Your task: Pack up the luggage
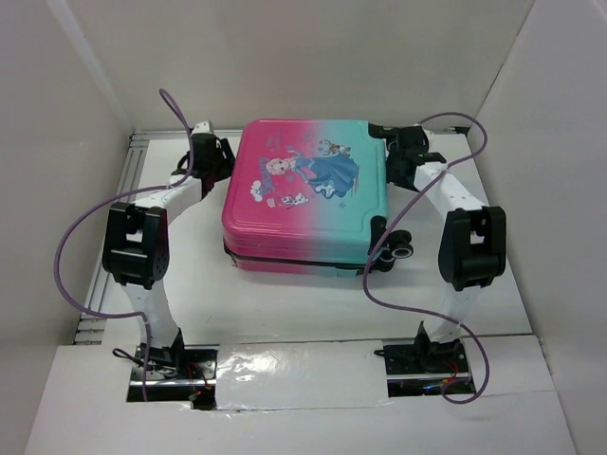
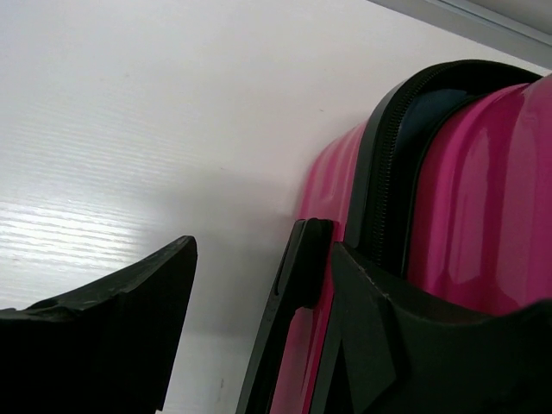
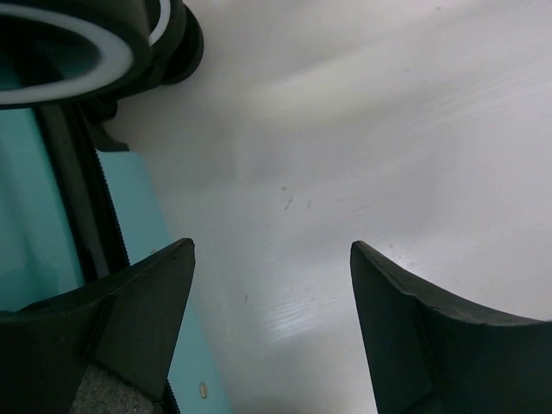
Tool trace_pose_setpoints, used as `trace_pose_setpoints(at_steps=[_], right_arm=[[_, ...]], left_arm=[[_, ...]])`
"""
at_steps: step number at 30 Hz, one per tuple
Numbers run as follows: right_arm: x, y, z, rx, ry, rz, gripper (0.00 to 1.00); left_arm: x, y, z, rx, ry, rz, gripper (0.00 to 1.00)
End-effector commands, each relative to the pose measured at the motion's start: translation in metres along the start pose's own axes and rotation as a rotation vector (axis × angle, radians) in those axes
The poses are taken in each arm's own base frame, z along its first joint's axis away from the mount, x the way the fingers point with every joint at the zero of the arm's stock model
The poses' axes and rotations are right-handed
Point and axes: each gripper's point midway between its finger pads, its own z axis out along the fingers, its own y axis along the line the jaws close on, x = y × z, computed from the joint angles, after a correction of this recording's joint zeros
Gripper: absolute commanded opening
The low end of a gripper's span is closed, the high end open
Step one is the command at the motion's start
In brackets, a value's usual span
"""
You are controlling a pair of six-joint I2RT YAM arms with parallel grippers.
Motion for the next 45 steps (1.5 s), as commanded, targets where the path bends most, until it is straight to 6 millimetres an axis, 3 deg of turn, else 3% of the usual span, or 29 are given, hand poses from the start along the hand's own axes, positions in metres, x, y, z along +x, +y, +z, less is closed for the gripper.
trace_pose_setpoints(at_steps=[1,4,5,6,8,11,21,25,28,31,32,34,35,38,39,40,41,42,43,44,45], right_arm=[[-0.038,0.145,-0.054,-0.504,-0.101,0.052,0.82],[-0.048,0.149,-0.057,-0.514,-0.124,0.047,0.82],[-0.052,0.156,-0.063,-0.530,-0.136,0.042,0.82],[-0.052,0.163,-0.068,-0.544,-0.141,0.034,0.82],[-0.067,0.172,-0.082,-0.573,-0.181,0.024,0.82],[-0.077,0.185,-0.091,-0.580,-0.204,0.008,0.82],[-0.065,0.215,-0.100,-0.645,-0.191,-0.026,0.82],[-0.061,0.218,-0.089,-0.634,-0.170,-0.031,0.82],[-0.076,0.200,-0.085,-0.614,-0.168,-0.007,0.82],[-0.108,0.185,-0.105,-0.633,-0.238,-0.011,0.82],[-0.126,0.181,-0.122,-0.639,-0.281,-0.019,0.82],[-0.142,0.161,-0.126,-0.582,-0.296,-0.012,0.83],[-0.160,0.153,-0.143,-0.573,-0.341,-0.004,0.85],[-0.176,0.103,-0.149,-0.436,-0.375,0.040,0.86],[-0.179,0.089,-0.146,-0.403,-0.380,0.055,0.88],[-0.185,0.061,-0.140,-0.358,-0.382,0.096,0.89],[-0.175,0.042,-0.127,-0.318,-0.347,0.119,0.89],[-0.177,0.027,-0.131,-0.313,-0.350,0.144,0.89],[-0.179,-0.003,-0.123,-0.272,-0.336,0.195,0.89],[-0.170,-0.017,-0.111,-0.248,-0.299,0.218,0.89],[-0.169,-0.028,-0.112,-0.240,-0.298,0.231,0.89]], left_arm=[[0.104,-0.178,-0.081,0.588,0.368,0.054,0.79],[0.086,-0.170,-0.079,0.569,0.349,0.046,0.79],[0.073,-0.170,-0.080,0.572,0.321,0.039,0.79],[0.072,-0.170,-0.080,0.574,0.318,0.049,0.79],[0.045,-0.177,-0.089,0.602,0.254,0.057,0.79],[0.028,-0.186,-0.093,0.620,0.222,0.067,0.80],[0.021,-0.189,-0.100,0.640,0.203,0.069,0.80],[0.024,-0.178,-0.095,0.570,0.217,0.064,0.80],[0.010,-0.156,-0.090,0.523,0.190,0.051,0.81],[0.001,-0.134,-0.089,0.480,0.171,0.028,0.82],[-0.012,-0.124,-0.091,0.468,0.143,0.015,0.82],[-0.016,-0.112,-0.091,0.448,0.137,0.003,0.82],[-0.022,-0.102,-0.088,0.430,0.127,-0.009,0.82],[-0.030,-0.085,-0.089,0.408,0.116,-0.038,0.82],[-0.032,-0.088,-0.090,0.430,0.112,-0.036,0.82],[-0.032,-0.084,-0.093,0.435,0.115,-0.041,0.82],[-0.033,-0.088,-0.094,0.458,0.111,-0.039,0.82],[-0.035,-0.091,-0.095,0.475,0.105,-0.027,0.82],[-0.033,-0.093,-0.097,0.493,0.114,-0.026,0.82],[-0.032,-0.095,-0.099,0.504,0.119,-0.025,0.82],[-0.034,-0.097,-0.099,0.520,0.112,-0.012,0.82]])
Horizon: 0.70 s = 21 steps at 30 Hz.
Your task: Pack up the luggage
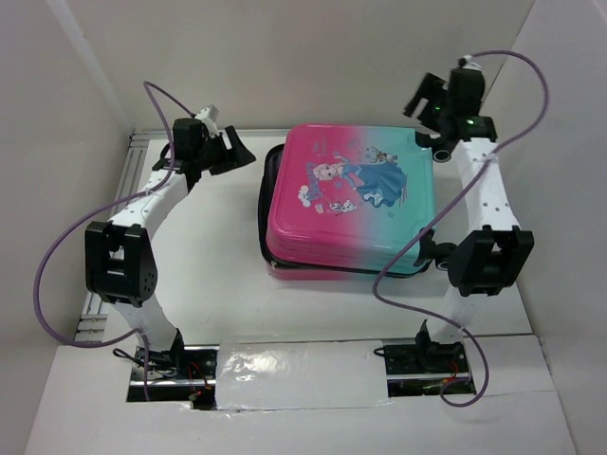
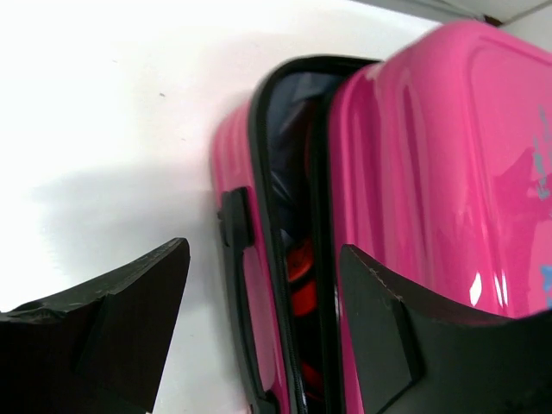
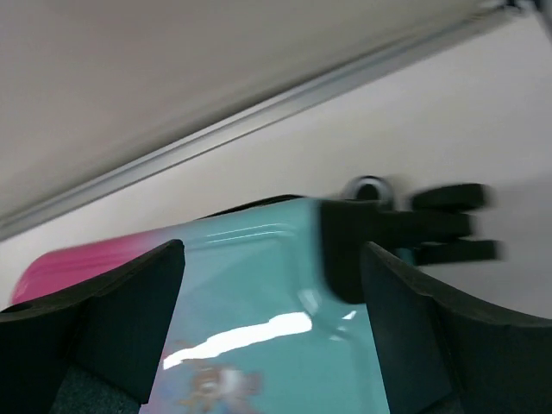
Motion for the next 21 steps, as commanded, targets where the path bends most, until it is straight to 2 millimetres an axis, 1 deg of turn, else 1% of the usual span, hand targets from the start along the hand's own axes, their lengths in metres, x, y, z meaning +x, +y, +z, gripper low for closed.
trace_pose_setpoints(at_steps=[1,2,3,4,5,6,7,8,10,11,12,13,15,16,17,18,19,20,21], right_arm=[[0.000,-0.070,-0.020,0.144,0.031,0.089,0.89],[0.004,-0.080,-0.019,0.157,0.045,0.098,0.89],[0.019,-0.096,-0.019,0.183,0.078,0.152,0.90],[0.019,-0.096,-0.019,0.183,0.079,0.152,0.90],[0.018,-0.105,-0.016,0.181,0.072,0.175,0.90],[0.032,-0.113,-0.012,0.193,0.099,0.196,0.90],[0.033,-0.114,-0.013,0.187,0.091,0.228,0.91],[0.038,-0.120,-0.008,0.178,0.089,0.253,0.91],[0.039,-0.123,-0.004,0.173,0.074,0.325,0.93],[0.034,-0.126,0.001,0.166,0.053,0.354,0.93],[0.037,-0.122,0.003,0.142,0.062,0.379,0.93],[0.043,-0.123,0.012,0.140,0.076,0.422,0.93],[0.045,-0.125,0.022,0.139,0.070,0.455,0.93],[0.046,-0.131,0.029,0.149,0.067,0.493,0.93],[0.042,-0.127,0.030,0.132,0.055,0.514,0.94],[0.042,-0.128,0.036,0.123,0.038,0.533,0.94],[0.045,-0.129,0.039,0.122,0.035,0.559,0.94],[0.043,-0.133,0.040,0.123,0.017,0.605,0.94],[0.032,-0.129,0.039,0.096,-0.024,0.615,0.94]], left_arm=[[-0.002,-0.032,-0.007,0.121,-0.007,0.046,0.82],[-0.002,-0.032,-0.007,0.121,-0.007,0.046,0.82],[0.001,-0.037,-0.007,0.135,0.002,0.060,0.82],[0.001,-0.037,-0.007,0.135,0.002,0.060,0.82],[0.001,-0.037,-0.007,0.135,0.002,0.060,0.82],[0.001,-0.037,-0.007,0.135,0.002,0.060,0.82],[0.002,-0.038,-0.007,0.143,0.006,0.060,0.82],[0.000,-0.039,-0.007,0.147,-0.001,0.063,0.82],[0.000,-0.039,-0.007,0.147,-0.001,0.063,0.82],[0.000,-0.039,-0.007,0.147,-0.001,0.063,0.82],[0.000,-0.039,-0.007,0.147,-0.001,0.063,0.82],[0.004,-0.037,-0.006,0.144,0.006,0.060,0.82],[0.004,-0.036,-0.006,0.144,0.006,0.071,0.82],[0.004,-0.036,-0.006,0.144,0.006,0.071,0.82],[0.007,-0.034,-0.005,0.140,0.013,0.067,0.82],[0.007,-0.034,-0.005,0.140,0.013,0.067,0.82],[0.007,-0.034,-0.005,0.140,0.013,0.067,0.82],[0.007,-0.034,-0.005,0.140,0.013,0.067,0.82],[0.010,-0.032,-0.002,0.136,0.021,0.064,0.82]])
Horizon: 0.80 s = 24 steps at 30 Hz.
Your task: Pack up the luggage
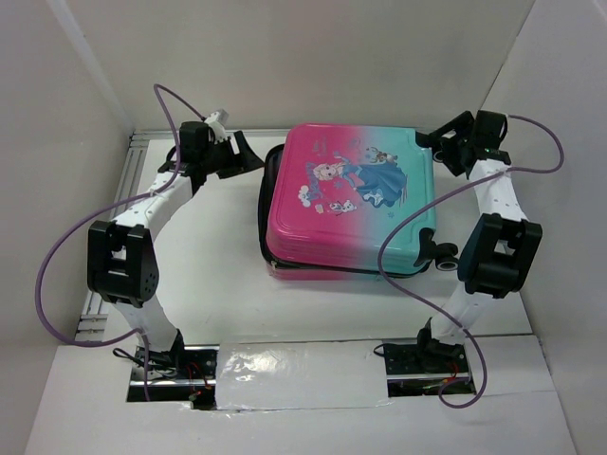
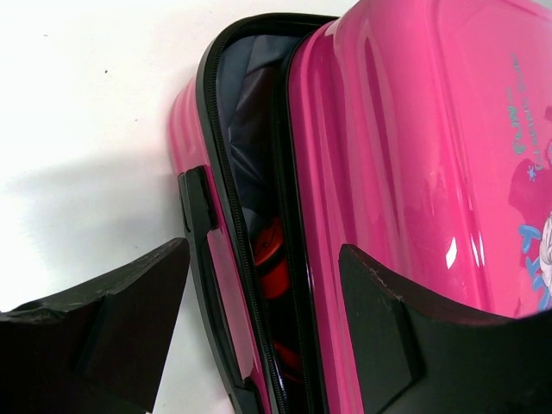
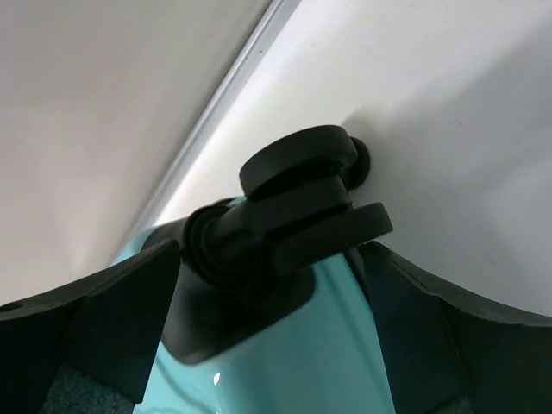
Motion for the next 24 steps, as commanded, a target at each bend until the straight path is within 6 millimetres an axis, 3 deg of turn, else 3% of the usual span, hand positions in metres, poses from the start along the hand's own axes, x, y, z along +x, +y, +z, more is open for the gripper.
trace_pose_setpoints(at_steps=[1,4,7,10,12,14,15,16,17,19,20,24], right_arm=[[-0.018,0.012,0.009,-0.082,-0.088,0.132,0.94],[-0.025,0.019,0.014,-0.079,-0.111,0.157,0.95],[-0.011,0.017,0.039,-0.071,-0.042,0.156,0.95],[-0.008,0.028,0.054,-0.096,-0.039,0.132,0.85],[-0.007,0.031,0.064,-0.095,-0.042,0.127,0.73],[-0.002,0.041,0.073,-0.099,-0.025,0.084,0.47],[-0.005,0.043,0.076,-0.104,-0.029,0.082,0.47],[-0.001,0.048,0.078,-0.107,-0.021,0.065,0.38],[-0.001,0.048,0.080,-0.103,-0.017,0.066,0.18],[0.005,0.059,0.077,-0.140,0.011,0.047,0.04],[0.007,0.068,0.076,-0.169,0.008,0.039,0.00],[0.004,0.102,0.058,-0.283,-0.005,0.004,0.00]], left_arm=[[-0.011,-0.011,-0.005,0.043,-0.036,0.050,0.82],[-0.008,-0.008,-0.002,0.039,-0.027,0.046,0.82],[-0.013,-0.010,0.000,0.043,-0.036,0.050,0.82],[-0.011,-0.007,0.003,0.039,-0.029,0.056,0.82],[-0.010,-0.004,0.003,0.025,-0.025,0.051,0.82],[-0.004,0.002,0.008,0.017,-0.009,0.043,0.82],[-0.004,0.002,0.008,0.017,-0.009,0.043,0.82],[-0.004,0.002,0.008,0.017,-0.009,0.043,0.82],[0.002,0.006,0.012,0.008,0.010,0.033,0.82],[0.005,0.012,0.016,-0.006,0.018,0.028,0.82],[0.007,0.014,0.019,-0.011,0.029,0.022,0.81],[0.013,0.025,0.026,-0.043,0.040,-0.008,0.81]])
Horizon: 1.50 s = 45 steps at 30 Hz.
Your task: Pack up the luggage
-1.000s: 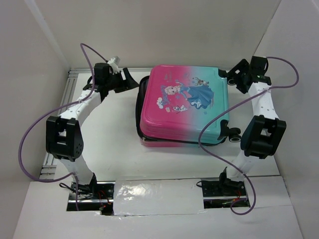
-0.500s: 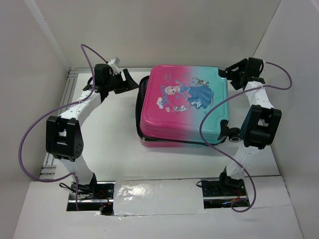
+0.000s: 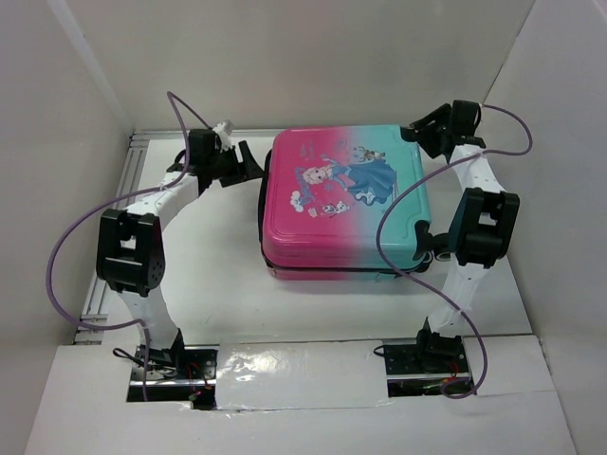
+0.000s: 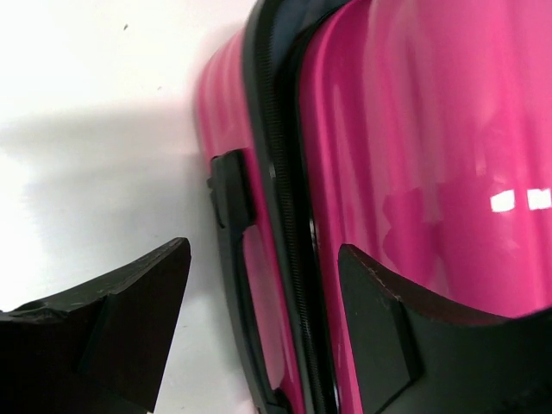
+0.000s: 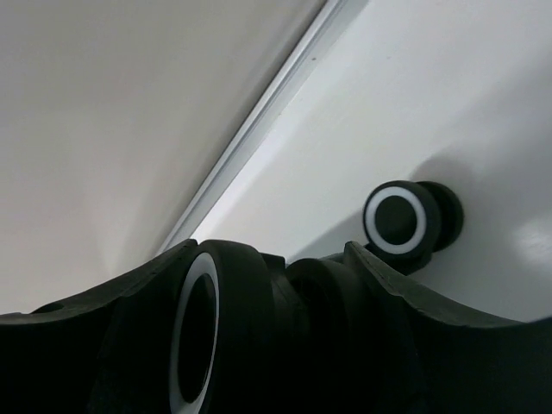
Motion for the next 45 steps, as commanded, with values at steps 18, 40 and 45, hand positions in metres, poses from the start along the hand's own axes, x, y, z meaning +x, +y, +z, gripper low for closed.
trace_pose_setpoints(at_steps=[18,40,45], right_arm=[[-0.009,0.151,-0.057,-0.411,-0.071,-0.219,0.00],[0.014,0.047,0.003,-0.134,0.034,-0.258,0.09],[0.007,0.044,-0.002,-0.126,0.015,-0.255,0.01]], left_arm=[[-0.005,0.022,0.005,-0.030,-0.018,-0.102,0.81],[0.037,0.035,0.016,-0.109,0.034,0.030,0.79],[0.043,0.028,0.023,-0.095,0.046,0.042,0.79]])
